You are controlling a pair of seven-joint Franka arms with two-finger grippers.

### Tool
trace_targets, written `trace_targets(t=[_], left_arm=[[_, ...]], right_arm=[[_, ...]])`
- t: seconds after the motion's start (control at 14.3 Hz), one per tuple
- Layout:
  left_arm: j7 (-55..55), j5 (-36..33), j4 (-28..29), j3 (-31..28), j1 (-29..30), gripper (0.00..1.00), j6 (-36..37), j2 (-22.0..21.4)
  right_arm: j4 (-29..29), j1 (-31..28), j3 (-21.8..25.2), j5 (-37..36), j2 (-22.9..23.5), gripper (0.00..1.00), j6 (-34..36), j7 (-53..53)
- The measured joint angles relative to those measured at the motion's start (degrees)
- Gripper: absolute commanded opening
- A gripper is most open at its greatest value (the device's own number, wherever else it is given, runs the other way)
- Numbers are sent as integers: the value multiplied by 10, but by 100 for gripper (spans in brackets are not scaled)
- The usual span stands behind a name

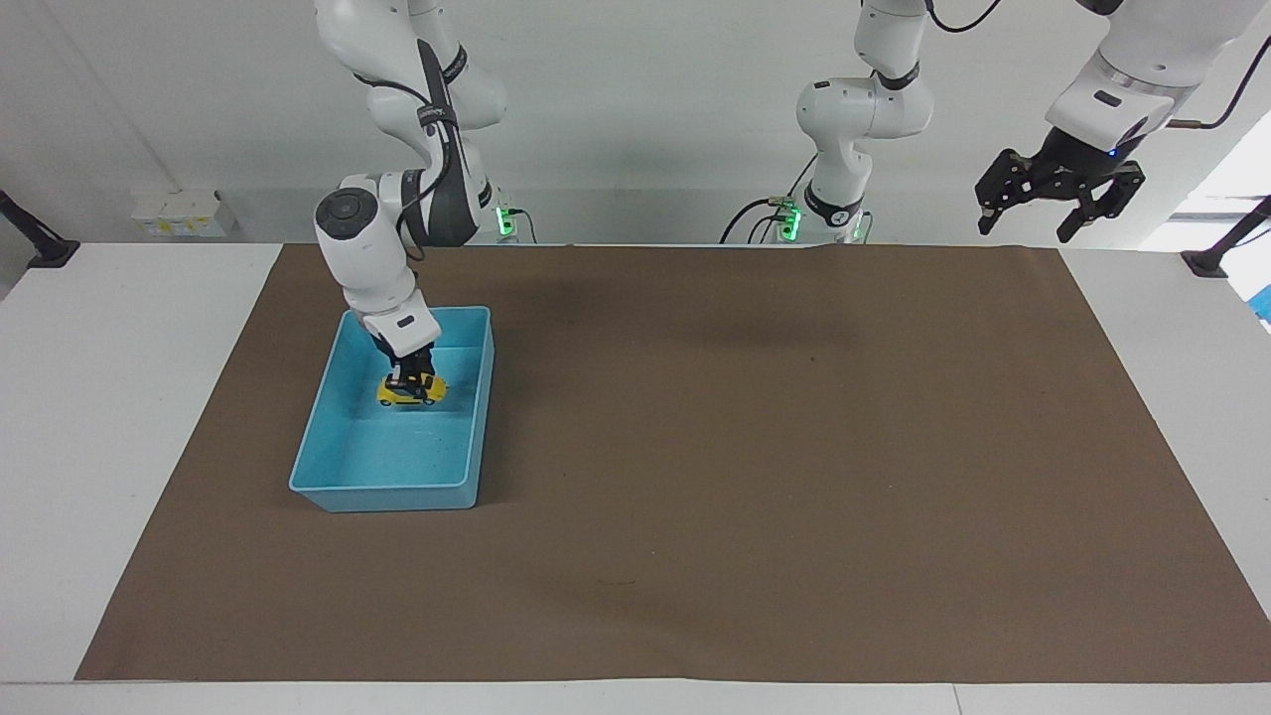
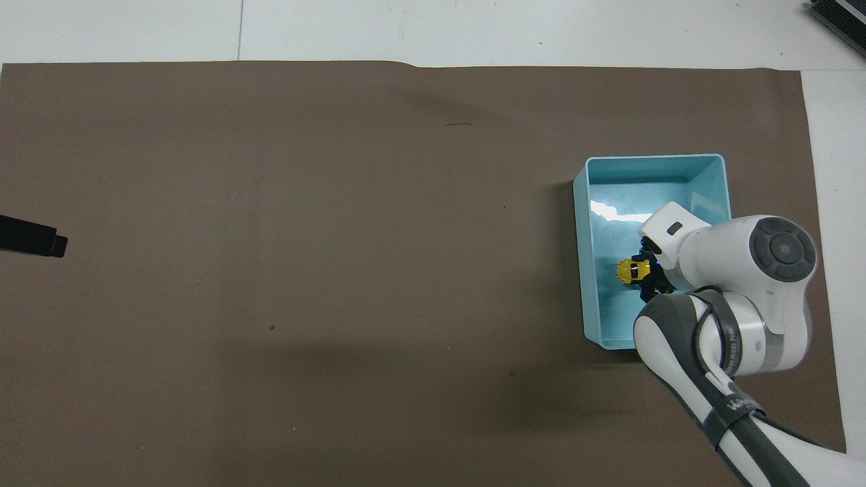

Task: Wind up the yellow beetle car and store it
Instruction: 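Lift the car and lower it into the blue box with the right gripper, then open the right gripper to release the car inside the box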

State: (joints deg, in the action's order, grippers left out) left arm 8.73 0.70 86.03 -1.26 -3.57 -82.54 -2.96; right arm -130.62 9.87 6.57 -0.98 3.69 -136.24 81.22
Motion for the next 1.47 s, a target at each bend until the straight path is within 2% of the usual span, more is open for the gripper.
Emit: trace_targets(t=[0.07,0.49,1.12,1.47], left_arm=[[0,0,0,0,0,100,0,0],[0,0,0,0,0,100,0,0],[0,0,0,0,0,100,0,0],[0,0,0,0,0,100,0,0]], right_arm=[[0,0,0,0,0,100,0,0],[17,2,0,0,0,100,5,0],[224,3,-4,2,-13,100,218,-27],[255,-5,2,2,-66,100,288,-174]])
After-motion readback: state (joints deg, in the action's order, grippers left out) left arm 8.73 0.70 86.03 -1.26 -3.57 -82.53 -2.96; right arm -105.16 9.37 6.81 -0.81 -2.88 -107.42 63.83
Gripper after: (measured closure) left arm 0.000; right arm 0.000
